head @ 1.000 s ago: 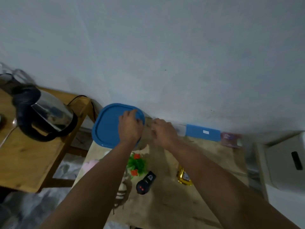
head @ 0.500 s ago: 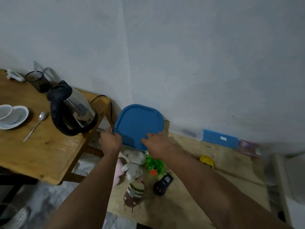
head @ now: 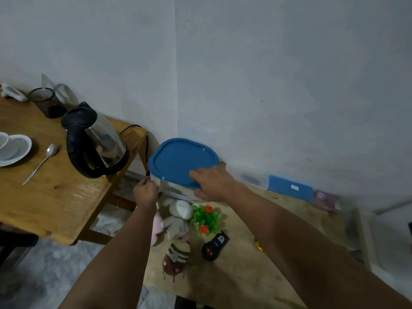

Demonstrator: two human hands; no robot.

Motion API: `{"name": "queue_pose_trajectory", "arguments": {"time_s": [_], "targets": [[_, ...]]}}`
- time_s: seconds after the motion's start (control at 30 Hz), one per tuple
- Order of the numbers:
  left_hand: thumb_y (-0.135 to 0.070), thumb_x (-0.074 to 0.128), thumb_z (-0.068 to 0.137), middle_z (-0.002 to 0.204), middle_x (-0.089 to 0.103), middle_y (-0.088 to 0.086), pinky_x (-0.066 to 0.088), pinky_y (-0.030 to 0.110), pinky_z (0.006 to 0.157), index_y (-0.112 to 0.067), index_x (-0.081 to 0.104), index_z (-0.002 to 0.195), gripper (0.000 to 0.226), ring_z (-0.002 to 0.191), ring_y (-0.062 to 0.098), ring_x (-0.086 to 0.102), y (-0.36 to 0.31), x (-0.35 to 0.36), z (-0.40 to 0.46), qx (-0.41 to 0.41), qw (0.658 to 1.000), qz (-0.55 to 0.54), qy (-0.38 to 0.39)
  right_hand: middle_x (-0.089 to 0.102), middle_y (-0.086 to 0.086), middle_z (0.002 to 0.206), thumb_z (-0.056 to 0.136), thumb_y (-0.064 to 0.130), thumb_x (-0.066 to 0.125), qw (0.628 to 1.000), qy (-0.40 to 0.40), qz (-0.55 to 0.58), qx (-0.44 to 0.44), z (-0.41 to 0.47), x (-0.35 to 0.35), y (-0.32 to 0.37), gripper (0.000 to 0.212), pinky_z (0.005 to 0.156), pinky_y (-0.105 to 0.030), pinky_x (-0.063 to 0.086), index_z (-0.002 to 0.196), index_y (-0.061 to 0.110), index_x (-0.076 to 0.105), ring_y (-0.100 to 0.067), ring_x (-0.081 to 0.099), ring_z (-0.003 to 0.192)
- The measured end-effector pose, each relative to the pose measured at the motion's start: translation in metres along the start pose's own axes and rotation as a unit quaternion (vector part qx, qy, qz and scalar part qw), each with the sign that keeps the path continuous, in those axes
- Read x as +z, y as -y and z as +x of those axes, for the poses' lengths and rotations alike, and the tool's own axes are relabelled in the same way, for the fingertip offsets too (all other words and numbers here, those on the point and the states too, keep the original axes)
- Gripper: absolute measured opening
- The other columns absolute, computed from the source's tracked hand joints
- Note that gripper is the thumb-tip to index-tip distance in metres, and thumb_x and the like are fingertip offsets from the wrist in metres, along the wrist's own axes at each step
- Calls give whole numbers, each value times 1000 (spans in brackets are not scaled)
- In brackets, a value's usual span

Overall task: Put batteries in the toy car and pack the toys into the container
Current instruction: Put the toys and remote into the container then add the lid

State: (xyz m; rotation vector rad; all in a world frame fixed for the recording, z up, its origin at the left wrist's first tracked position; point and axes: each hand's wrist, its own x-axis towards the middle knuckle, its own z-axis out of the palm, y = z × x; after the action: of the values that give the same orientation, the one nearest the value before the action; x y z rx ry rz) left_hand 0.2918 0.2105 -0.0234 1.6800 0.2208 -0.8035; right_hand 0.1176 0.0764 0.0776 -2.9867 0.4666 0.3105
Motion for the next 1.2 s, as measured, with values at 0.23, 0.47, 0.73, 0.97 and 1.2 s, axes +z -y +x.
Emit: {"name": "queue_pose_trajectory", "arguments": {"time_s": [0.23, 0.47, 0.73, 0.97, 1.2], "targets": [[-15, 60, 90, 131, 65, 20, 56, 57, 100, -11, 59, 141, 51, 117, 44, 62, 9, 8, 10, 12, 996, 85, -5, 71, -3, 88, 97, 24, 60, 914, -336, 151, 170, -48, -22, -44, 20, 62, -35, 49, 116, 18, 58, -27, 66, 70], [-4, 55, 89, 138, 60, 23, 55, 59, 100, -12, 51, 149, 61, 123, 48, 57, 12, 12, 9, 24, 991, 130, -23, 66, 3, 110, 104, 28, 52, 779, -351, 378, 357, -126, 14, -93, 24, 74, -31, 51, 127, 25, 51, -20, 64, 99], [-1, 54, 91, 134, 60, 19, 62, 58, 86, -10, 53, 148, 58, 117, 47, 60, 7, 16, -1, 7, 994, 108, -22, 61, -3, 118, 100, 15, 61, 704, -257, 511, 421, -141, 73, -122, 33, 86, -33, 53, 133, 13, 56, -18, 60, 104], [-28, 60, 78, 119, 71, 13, 60, 54, 92, -16, 63, 135, 58, 109, 39, 68, 2, -2, -12, 38, 987, 155, 4, 44, -10, 146, 99, 24, 59, 729, -261, 397, 492, -125, 72, -115, 58, 100, -36, 43, 152, 25, 35, -28, 49, 129], [-42, 62, 92, 140, 59, 10, 44, 56, 102, -24, 57, 141, 52, 129, 39, 52, 10, -49, -54, 270, 822, 502, 6, 64, 5, 106, 95, 13, 56, 901, -244, 312, 176, -99, 46, -2, 22, 79, -37, 55, 112, 19, 69, -12, 62, 94]]}}
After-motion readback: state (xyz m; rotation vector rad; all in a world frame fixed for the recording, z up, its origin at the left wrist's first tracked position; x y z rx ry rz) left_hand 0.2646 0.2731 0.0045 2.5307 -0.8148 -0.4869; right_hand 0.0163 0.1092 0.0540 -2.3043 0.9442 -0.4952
